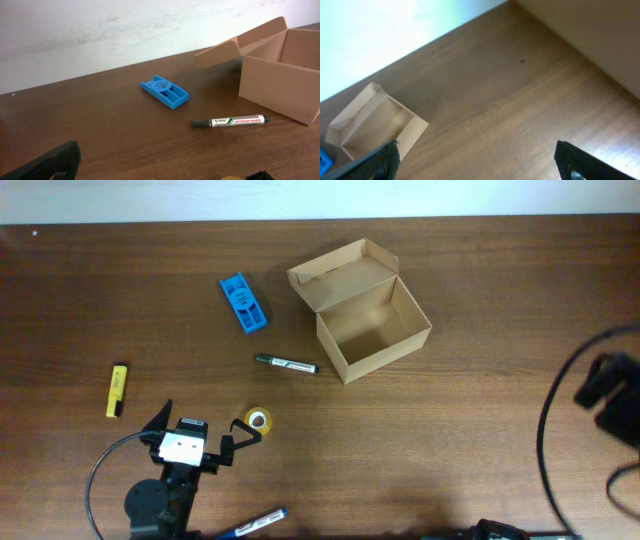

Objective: Pack container

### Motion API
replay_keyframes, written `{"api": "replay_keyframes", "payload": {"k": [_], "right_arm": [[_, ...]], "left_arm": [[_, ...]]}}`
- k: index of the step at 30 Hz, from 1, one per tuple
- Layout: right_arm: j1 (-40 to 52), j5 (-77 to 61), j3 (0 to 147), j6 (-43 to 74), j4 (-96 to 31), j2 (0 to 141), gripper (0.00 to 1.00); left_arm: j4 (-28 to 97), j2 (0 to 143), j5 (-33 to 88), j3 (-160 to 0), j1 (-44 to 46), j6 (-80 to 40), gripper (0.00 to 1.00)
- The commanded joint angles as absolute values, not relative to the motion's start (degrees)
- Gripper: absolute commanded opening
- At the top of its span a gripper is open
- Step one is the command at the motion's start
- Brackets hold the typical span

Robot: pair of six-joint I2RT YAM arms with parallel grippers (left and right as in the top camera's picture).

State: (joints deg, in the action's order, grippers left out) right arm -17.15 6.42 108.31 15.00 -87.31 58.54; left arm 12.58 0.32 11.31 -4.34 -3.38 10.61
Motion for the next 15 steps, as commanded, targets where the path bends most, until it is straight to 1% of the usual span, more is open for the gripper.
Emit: {"api": "replay_keyframes", "payload": {"k": [1,4,7,9,15], "right_arm": [[-15.97,7.16,107.81,15.22,-87.59,55.11,0.99],[-13.52,7.14,105.65,15.25,-87.07,51.48,0.99],[-11.64,7.07,100.36,15.29,-83.44,47.05,0.99],[-10.31,6.55,94.28,15.49,-78.50,43.13,0.99],[-8.23,4.69,72.36,15.49,-58.52,31.53,0.99]], "left_arm": [[12.62,0.34,10.72,-4.05,-3.14,10.31,1.00],[12.62,0.34,10.72,-4.05,-3.14,10.31,1.00],[12.62,0.34,10.72,-4.05,-3.14,10.31,1.00],[12.62,0.34,10.72,-4.05,-3.14,10.31,1.00],[12.62,0.34,10.72,-4.05,-3.14,10.31,1.00]]}}
